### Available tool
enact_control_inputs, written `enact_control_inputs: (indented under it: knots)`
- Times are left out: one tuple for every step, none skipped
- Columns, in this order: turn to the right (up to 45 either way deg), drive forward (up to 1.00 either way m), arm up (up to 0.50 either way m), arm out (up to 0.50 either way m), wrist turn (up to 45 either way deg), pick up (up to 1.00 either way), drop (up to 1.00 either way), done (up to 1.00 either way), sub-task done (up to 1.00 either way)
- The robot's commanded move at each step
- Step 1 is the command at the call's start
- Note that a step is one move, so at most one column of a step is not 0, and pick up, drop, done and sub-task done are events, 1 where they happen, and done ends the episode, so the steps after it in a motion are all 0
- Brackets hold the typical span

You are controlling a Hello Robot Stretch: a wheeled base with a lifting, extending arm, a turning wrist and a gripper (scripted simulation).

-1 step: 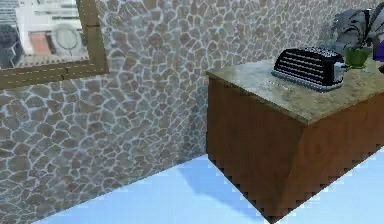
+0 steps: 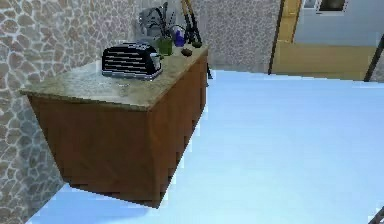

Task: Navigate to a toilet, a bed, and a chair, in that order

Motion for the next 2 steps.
enact_control_inputs:
  knots:
    - [45.0, 0.0, 0.0, 0.0, 0.0, 0.0, 0.0, 0.0, 0.0]
    - [45.0, 0.0, 0.0, 0.0, 0.0, 0.0, 0.0, 0.0, 0.0]
